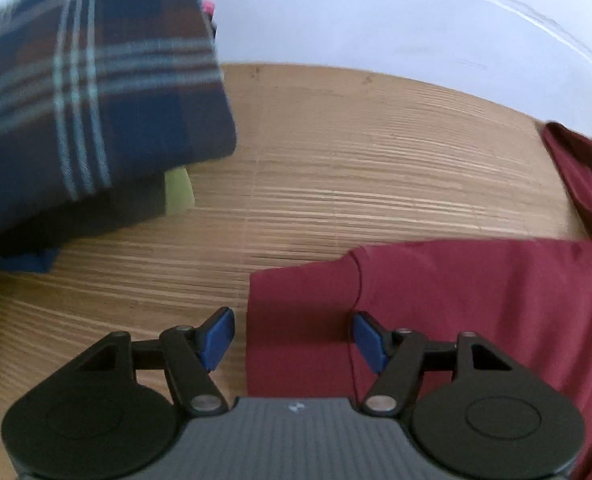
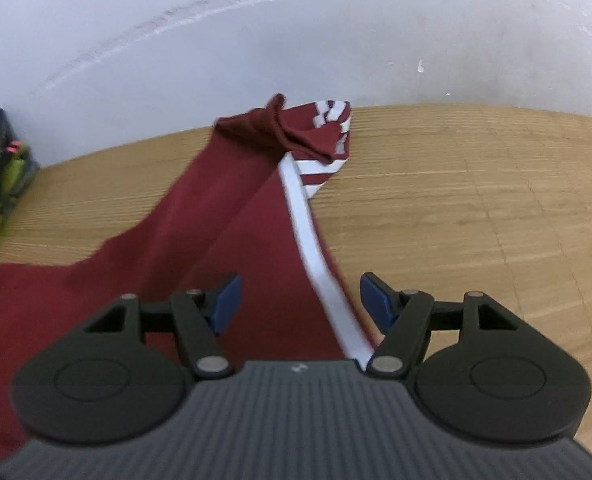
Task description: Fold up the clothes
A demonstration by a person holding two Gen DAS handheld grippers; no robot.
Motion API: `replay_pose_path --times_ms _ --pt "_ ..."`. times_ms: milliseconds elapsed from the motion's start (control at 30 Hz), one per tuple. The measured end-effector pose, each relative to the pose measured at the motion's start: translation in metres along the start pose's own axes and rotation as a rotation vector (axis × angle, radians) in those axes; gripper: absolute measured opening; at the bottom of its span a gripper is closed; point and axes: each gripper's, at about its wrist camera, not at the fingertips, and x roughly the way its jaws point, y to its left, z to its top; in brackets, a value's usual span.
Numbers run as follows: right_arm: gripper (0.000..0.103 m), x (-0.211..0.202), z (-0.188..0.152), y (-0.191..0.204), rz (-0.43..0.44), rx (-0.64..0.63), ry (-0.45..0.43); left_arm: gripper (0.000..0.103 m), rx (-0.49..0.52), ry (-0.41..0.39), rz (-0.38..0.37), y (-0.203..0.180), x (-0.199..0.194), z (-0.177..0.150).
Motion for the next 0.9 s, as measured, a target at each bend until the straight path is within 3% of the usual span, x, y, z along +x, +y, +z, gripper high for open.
replay_pose_path --times_ms 167,233,267,333,400,433,533,633,900 --pt "0.067 0.026 0.009 -0.008 0.008 -0.003 0.027 0.078 0.021 -0.048 -0.076 -0.004 0.009 0.002" --pt "0.069 0.036 0.012 -0.006 0.003 -0.039 0.011 0.073 0.054 -0.064 -0.059 -0.01 0.01 0.002" --pt "0.068 0.039 0.013 -0.005 0.011 -0.046 0.004 0.061 0.073 -0.074 -0.051 -0.013 0.01 0.001" --pt "0.058 0.042 0.017 -0.004 0.056 -0.04 -0.004 0.045 0.073 -0.08 -0.069 -0.014 0.008 0.001" --pt "0.012 0.046 0.022 -0.004 0.099 -0.005 0.001 0.031 0.035 -0.07 -0.091 -0.011 0.006 0.005" --pt "0.009 0.045 0.024 -0.005 0.104 0.013 -0.007 0.031 0.022 -0.068 -0.086 -0.01 0.006 0.006" --pt "0.008 0.03 0.029 -0.011 0.114 0.052 -0.066 0.029 -0.003 -0.069 -0.045 -0.011 0.003 0.008" --pt "0.008 -0.007 0.033 -0.025 0.182 0.129 -0.133 0.028 -0.001 -0.085 -0.056 -0.012 -0.011 0.012" --pt "0.008 -0.127 0.002 -0.028 0.323 0.094 -0.204 0.028 0.111 -0.186 -0.058 -0.024 -0.094 -0.005"
